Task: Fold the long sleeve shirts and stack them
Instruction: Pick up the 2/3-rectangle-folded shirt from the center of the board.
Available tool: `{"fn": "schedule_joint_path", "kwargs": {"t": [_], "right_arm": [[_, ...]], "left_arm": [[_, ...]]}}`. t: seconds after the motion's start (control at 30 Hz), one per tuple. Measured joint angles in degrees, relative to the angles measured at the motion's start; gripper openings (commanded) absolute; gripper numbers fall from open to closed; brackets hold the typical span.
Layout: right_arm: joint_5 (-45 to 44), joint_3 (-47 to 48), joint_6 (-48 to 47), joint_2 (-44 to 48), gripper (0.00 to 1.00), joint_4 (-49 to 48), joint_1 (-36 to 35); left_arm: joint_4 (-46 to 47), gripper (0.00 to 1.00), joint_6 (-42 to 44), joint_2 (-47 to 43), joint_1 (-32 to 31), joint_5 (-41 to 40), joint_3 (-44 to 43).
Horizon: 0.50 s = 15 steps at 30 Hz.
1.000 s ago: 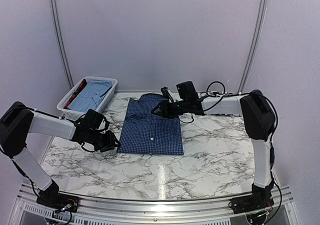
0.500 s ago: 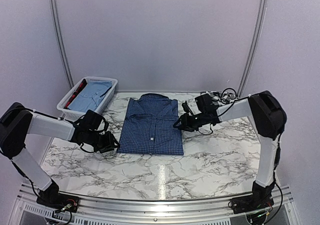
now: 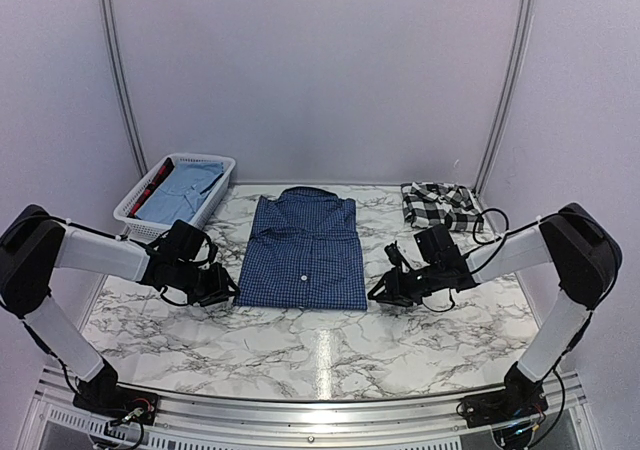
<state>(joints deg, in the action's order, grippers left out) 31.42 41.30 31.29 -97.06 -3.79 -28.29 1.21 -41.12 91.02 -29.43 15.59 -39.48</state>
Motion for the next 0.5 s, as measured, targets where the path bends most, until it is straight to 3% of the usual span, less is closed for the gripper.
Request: {"fn": "schedule_joint_path", "kwargs": {"t": [0.5], "right_arm": [[0.8,-4.9,7.5,0.3,0.29,-9.5,-4.4]], "left_arm": [[0.2,0.36,-0.6,-0.3,0.0,0.4,0.5]]}}
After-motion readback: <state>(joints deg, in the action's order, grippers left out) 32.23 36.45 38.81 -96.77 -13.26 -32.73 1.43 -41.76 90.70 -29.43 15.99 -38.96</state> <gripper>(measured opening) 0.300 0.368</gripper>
